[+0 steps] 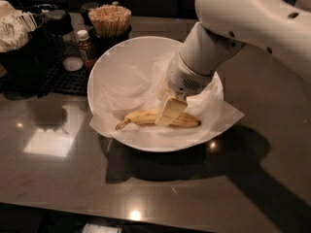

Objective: Pick banana from white bowl

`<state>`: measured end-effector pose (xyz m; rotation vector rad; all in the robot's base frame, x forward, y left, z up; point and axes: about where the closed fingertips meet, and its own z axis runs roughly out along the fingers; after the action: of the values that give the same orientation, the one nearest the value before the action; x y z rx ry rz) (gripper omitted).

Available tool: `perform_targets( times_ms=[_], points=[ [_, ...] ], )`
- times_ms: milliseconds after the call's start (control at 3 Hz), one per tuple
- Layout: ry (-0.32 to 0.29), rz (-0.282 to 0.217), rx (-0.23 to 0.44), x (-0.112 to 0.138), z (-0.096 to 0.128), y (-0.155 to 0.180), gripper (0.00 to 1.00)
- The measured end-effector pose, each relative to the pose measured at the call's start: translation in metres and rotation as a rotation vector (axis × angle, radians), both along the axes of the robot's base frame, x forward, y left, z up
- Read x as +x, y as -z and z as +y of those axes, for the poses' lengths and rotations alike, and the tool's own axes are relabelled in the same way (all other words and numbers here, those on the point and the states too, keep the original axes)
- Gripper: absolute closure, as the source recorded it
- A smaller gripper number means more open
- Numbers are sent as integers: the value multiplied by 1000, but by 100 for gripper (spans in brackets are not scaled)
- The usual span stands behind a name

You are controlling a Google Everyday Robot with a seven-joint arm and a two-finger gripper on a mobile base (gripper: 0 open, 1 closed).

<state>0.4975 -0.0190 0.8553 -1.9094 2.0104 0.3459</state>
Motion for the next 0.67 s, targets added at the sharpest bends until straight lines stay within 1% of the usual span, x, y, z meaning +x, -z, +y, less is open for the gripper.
perform_targets(
  times_ms=[667],
  points=[
    [-11,72,-33,-5,-1,16,46]
  ],
)
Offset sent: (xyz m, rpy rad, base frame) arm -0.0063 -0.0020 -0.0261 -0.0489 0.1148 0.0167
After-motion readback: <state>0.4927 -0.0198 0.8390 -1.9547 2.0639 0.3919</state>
